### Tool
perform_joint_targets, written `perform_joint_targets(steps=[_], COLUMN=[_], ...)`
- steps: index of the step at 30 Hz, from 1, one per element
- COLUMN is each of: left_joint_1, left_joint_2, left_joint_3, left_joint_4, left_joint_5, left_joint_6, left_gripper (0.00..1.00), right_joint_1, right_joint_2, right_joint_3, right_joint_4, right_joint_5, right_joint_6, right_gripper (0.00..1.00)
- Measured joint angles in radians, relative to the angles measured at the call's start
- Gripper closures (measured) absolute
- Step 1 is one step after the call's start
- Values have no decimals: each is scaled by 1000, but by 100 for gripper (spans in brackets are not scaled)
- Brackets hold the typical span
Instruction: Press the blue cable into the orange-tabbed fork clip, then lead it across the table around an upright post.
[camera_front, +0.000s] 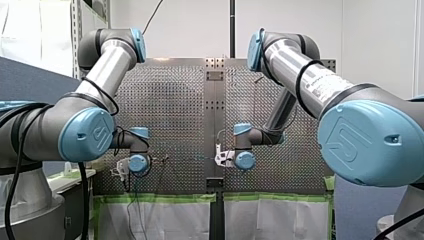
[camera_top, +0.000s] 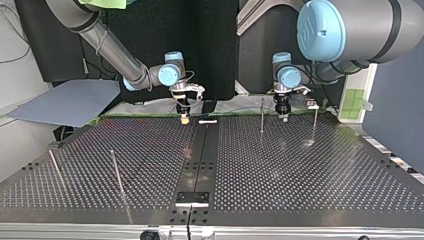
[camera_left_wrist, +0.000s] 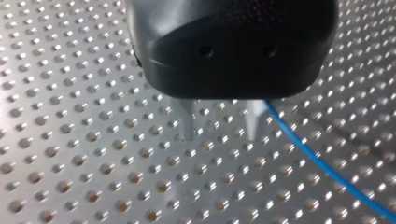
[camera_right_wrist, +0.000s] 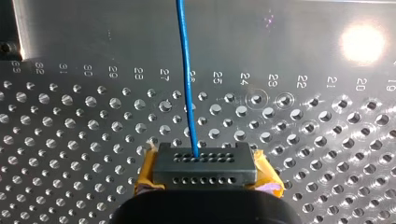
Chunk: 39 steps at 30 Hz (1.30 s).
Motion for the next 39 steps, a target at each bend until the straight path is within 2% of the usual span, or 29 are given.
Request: perform_joint_targets(steps=[1,6,10,19,31,39], left_joint_1=[2,10,10,9,31,27], left_joint_2=[0,0,0,0,7,62], left_joint_3=[0,0,0,-6,-83,-146], left_joint_4=[3,-16,-45,-122,-223,-223], left_joint_5=[-3,-17,-5,68,169,227], left_joint_6=[4,34,55,60,56,24], left_gripper=[0,0,0,0,0,0], right_joint_1=[0,-1,-1,-2,-4,-4], right_joint_2=[0,0,0,0,0,0], right_joint_3=[0,0,0,0,0,0], right_joint_4=[1,9,10,14,22,21], right_joint_5=[0,0,0,-1,-2,-2], right_joint_6=[0,0,0,0,0,0], right_gripper=[100,100,100,100,100,100])
